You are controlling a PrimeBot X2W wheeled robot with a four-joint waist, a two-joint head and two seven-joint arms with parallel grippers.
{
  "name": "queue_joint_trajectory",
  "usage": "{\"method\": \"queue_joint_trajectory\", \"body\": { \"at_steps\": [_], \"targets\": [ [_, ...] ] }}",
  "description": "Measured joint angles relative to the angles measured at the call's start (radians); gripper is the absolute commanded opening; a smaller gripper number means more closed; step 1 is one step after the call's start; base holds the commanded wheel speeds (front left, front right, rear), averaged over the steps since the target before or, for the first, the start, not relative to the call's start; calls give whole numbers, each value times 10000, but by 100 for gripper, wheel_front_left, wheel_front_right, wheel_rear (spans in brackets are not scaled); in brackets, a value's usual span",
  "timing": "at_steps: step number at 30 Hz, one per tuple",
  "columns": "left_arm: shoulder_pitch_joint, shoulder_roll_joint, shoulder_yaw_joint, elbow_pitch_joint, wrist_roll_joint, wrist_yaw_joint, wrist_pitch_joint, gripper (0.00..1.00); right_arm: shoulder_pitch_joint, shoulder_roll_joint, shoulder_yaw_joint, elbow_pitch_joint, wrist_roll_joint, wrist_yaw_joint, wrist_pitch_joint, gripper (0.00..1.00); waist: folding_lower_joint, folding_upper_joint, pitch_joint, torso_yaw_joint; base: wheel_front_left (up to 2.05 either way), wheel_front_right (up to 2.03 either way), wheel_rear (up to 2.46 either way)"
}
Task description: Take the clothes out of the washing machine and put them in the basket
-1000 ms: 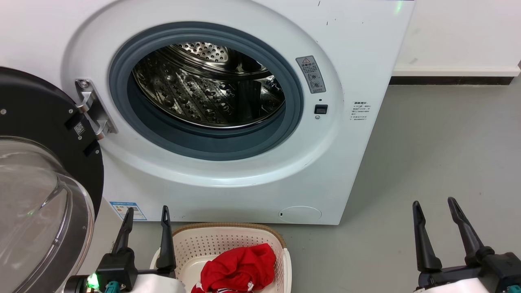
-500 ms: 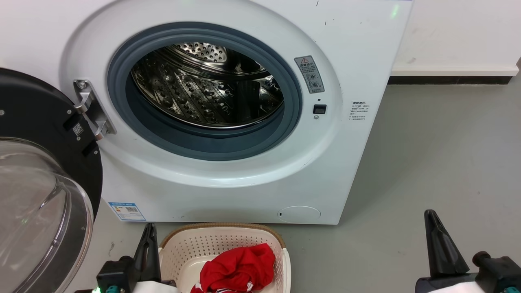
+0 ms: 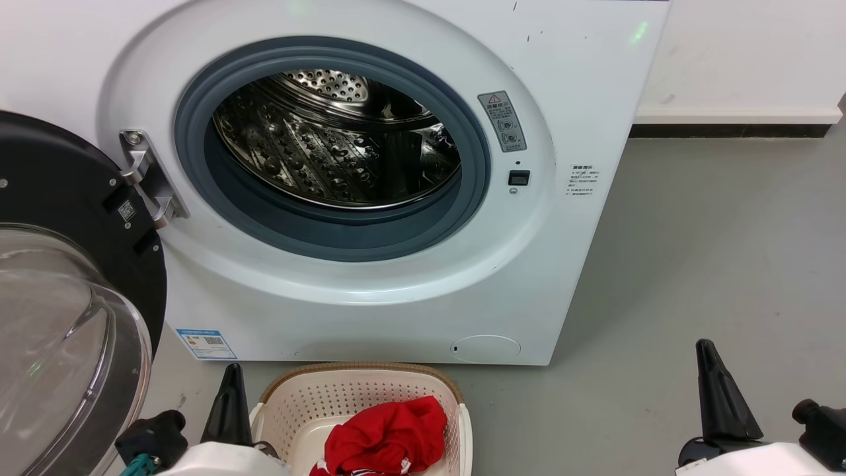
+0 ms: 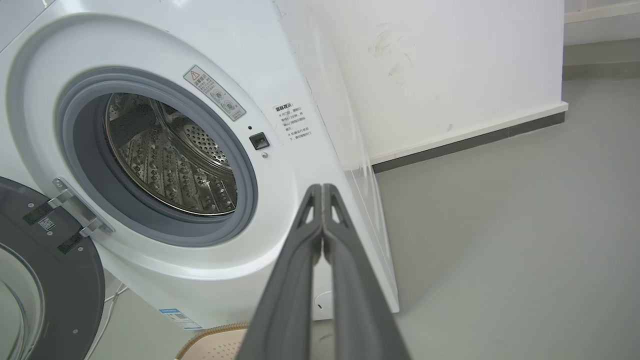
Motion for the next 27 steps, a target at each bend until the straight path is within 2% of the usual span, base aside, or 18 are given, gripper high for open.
{"method": "queue_joint_trajectory", "body": {
  "at_steps": [27],
  "targets": [
    [-577, -4, 372, 360, -4247, -456, 991, 0, -746, -150, -44, 708, 4403, -2, 863, 0, 0, 0, -27, 1, 0, 0, 0]
  ]
}}
